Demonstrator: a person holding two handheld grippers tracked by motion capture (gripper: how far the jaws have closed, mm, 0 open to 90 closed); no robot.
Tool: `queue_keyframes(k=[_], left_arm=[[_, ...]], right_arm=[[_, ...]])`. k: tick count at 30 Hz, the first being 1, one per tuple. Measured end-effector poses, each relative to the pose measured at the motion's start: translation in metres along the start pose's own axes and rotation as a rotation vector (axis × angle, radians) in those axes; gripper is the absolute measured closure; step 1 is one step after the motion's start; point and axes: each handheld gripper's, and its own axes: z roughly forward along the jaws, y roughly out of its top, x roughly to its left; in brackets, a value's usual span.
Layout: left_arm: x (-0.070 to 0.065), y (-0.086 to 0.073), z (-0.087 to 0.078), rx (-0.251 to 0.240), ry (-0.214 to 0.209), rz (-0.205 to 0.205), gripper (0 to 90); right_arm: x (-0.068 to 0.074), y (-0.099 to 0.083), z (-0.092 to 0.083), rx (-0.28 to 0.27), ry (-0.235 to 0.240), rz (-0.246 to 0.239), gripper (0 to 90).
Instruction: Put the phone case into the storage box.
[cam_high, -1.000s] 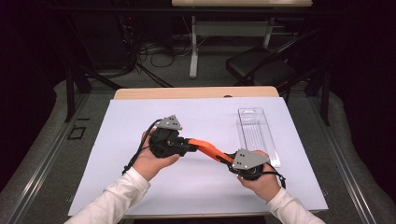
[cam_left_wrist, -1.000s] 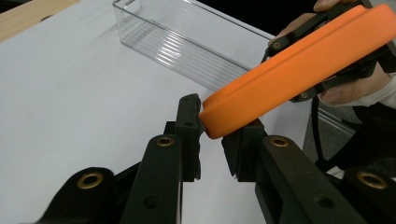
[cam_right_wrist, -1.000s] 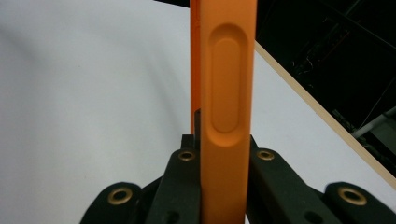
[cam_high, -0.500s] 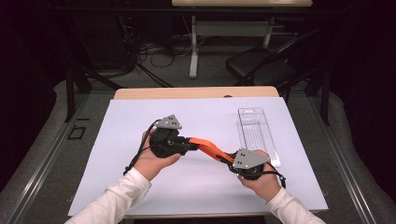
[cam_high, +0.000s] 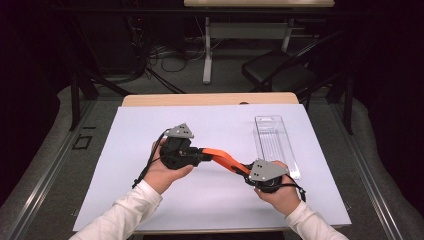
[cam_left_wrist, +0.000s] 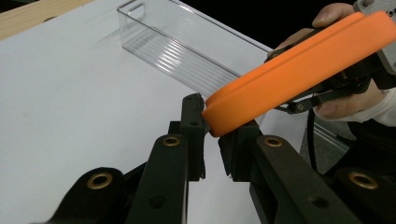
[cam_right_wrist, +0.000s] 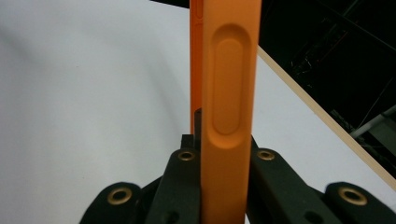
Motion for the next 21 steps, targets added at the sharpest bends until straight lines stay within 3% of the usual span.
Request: queue_keyframes(k=[21], left_arm=[[-0.0013,0.0015,0.0,-0.002,0.007,-0.014,81.0]], right_arm=[[-0.0004,0.0011,-0.001,0.004,-0.008,0.003,86.6]])
